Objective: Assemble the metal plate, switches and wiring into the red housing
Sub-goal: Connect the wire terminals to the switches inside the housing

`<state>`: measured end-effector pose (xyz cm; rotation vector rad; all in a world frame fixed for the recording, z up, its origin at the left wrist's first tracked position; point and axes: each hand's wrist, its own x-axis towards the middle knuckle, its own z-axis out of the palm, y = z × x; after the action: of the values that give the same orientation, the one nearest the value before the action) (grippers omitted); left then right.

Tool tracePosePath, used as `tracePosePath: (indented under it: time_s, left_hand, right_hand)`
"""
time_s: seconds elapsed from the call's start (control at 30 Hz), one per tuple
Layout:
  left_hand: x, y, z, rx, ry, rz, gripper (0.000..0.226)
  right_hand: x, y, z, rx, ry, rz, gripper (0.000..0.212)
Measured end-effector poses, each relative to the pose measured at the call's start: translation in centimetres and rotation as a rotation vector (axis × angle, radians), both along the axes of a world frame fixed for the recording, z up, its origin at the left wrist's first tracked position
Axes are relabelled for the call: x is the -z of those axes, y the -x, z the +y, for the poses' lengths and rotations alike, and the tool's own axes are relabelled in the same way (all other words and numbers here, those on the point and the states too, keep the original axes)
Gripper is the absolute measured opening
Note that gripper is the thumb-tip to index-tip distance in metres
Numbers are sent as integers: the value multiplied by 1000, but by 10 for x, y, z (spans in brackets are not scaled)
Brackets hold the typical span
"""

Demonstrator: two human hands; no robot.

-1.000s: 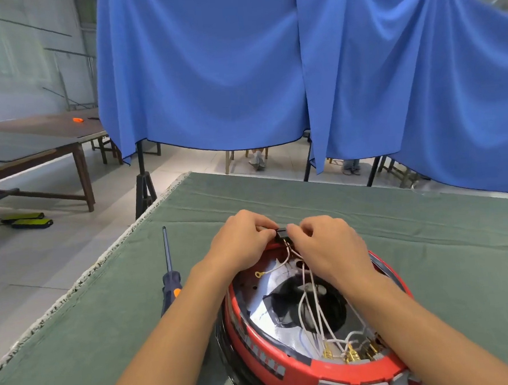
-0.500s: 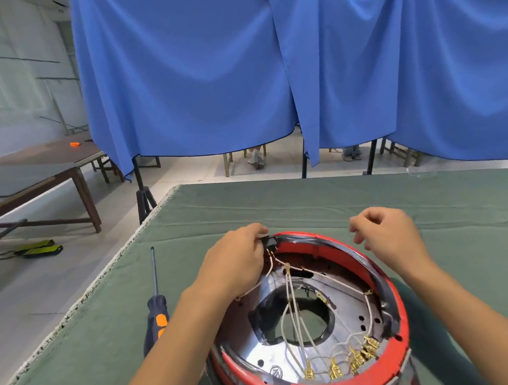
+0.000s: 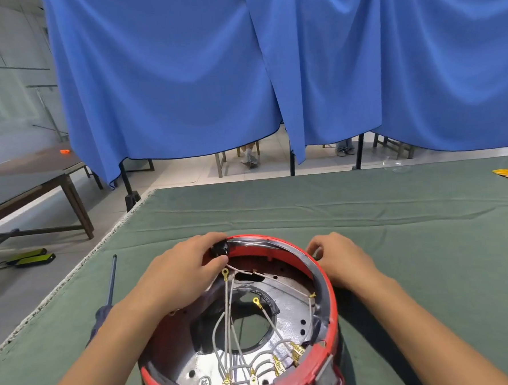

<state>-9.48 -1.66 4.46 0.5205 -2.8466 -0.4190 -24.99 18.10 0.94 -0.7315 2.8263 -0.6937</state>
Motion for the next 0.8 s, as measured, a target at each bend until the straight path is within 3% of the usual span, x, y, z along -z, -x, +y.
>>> tracePosePath:
  time_s: [0.27,0.5,0.63,0.73,0.8]
  left_hand:
    - [1,0,0,10,-11,13,38]
    - [2,1,0,-4,36,83,37]
    - [-5,0,5,62,146,347,36]
    - [-13,-2,11,148,199,534,35]
    - [-14,-2,16,211,222,567,34]
  right_hand:
    - [-1,-1,0,56,28,8,34]
    - [-28,-8,-5,49,769,-249,16]
    - [-53,-31,-8,-134,957,-285,9]
    - [-62,-49,-16,-256,898,-309,10]
    - [-62,-58,-21,-296,862,-335,11]
